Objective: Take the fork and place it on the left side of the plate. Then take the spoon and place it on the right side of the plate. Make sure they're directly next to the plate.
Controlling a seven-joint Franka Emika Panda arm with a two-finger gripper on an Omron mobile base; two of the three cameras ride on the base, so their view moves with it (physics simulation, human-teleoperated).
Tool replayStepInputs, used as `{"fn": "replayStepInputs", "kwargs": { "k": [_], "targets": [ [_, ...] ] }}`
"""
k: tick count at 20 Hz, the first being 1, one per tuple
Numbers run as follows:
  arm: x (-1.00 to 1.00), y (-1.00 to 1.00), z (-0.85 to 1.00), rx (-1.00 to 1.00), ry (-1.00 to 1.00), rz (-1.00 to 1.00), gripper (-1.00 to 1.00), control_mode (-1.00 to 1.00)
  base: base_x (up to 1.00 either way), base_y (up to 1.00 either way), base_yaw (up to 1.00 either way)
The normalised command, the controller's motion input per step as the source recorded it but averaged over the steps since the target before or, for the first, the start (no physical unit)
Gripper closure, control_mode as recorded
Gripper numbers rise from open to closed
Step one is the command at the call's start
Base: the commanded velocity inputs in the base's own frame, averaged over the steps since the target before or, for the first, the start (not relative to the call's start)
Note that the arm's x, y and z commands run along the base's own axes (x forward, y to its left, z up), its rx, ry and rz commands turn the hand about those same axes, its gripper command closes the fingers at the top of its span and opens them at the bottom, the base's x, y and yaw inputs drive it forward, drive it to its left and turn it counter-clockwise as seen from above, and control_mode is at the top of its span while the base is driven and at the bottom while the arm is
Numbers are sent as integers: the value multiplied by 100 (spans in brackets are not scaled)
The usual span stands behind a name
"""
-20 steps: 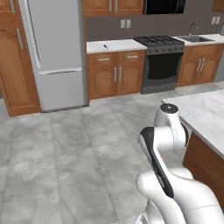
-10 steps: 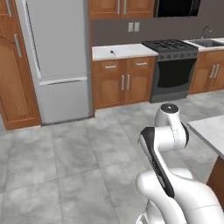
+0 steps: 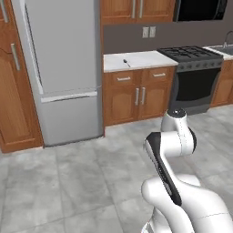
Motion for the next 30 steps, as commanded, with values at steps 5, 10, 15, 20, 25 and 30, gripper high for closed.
{"fn": "replayStepInputs", "kwargs": {
  "k": [5, 10, 15, 20, 25, 30],
  "targets": [
    [0, 0, 0, 0, 0, 0, -100, 100, 100, -17, 0],
    [0, 0, 0, 0, 0, 0, -100, 100, 100, -39, 0],
    [0, 0, 0, 0, 0, 0, -100, 100, 100, -55, 0],
    [0, 0, 0, 0, 0, 0, -100, 100, 100, -53, 0],
    [0, 0, 0, 0, 0, 0, -100, 100, 100, -46, 0],
    [0, 0, 0, 0, 0, 0, -100, 100, 100, -41, 0]
  ]
}}
